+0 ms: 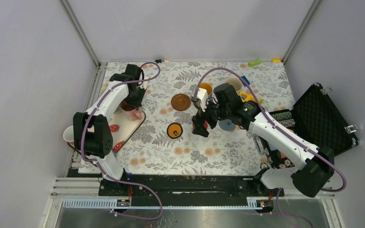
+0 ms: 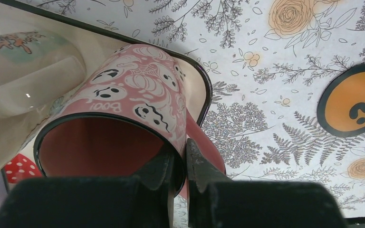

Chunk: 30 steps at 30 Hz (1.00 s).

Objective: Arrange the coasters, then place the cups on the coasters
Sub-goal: Place the cup on the coaster.

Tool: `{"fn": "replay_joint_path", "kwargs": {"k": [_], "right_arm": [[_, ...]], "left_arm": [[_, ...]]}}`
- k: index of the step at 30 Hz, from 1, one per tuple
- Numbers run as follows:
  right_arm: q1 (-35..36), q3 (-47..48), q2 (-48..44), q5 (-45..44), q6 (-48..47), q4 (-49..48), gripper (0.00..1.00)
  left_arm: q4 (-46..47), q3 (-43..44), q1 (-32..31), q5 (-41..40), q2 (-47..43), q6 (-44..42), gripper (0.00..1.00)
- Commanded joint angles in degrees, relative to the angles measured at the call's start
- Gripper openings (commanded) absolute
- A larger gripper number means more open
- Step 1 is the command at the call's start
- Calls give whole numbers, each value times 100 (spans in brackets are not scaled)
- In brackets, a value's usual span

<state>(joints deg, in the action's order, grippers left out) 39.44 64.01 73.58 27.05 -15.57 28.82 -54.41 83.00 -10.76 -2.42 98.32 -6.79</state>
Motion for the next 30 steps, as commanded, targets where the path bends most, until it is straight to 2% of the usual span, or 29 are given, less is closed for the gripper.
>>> {"fn": "replay_joint_path", "kwargs": {"k": [1,3,4,6,11,15,21,23,26,30], "right_arm": [[404,1079,432,-143,-113,168,100],[824,1584,821,-435,-236,320,100],[978,1853,1050,-538,-273,394,100],[1209,2450,1573,-618,-207,562,100],[1488,4322,3092,-514,307,1261,100],[1667,5227,3944,-831,490,1708,100],[1843,5624,4538,-1033,406,1572,100],[1848,5710,4661,-870,108,1502,100],[1846,5921,4930,-826,-1029,1481,100],[1843,6563,5548,-1055,-1649,1641,100]], "left_arm": [[153,140,103,123,-36,107,0],[108,193,126,206,-39,103,9],[74,230,134,214,-53,87,19],[36,250,132,443,-113,12,43],[-96,321,302,768,-508,-262,97],[-132,342,909,1253,-1193,-336,99],[-148,-302,2535,2455,-2522,-604,99],[-135,-717,2988,2706,-3010,-780,99],[-33,-1399,3588,2829,-3848,-1066,99],[449,-2472,3933,2449,-4981,-1334,99]]}}
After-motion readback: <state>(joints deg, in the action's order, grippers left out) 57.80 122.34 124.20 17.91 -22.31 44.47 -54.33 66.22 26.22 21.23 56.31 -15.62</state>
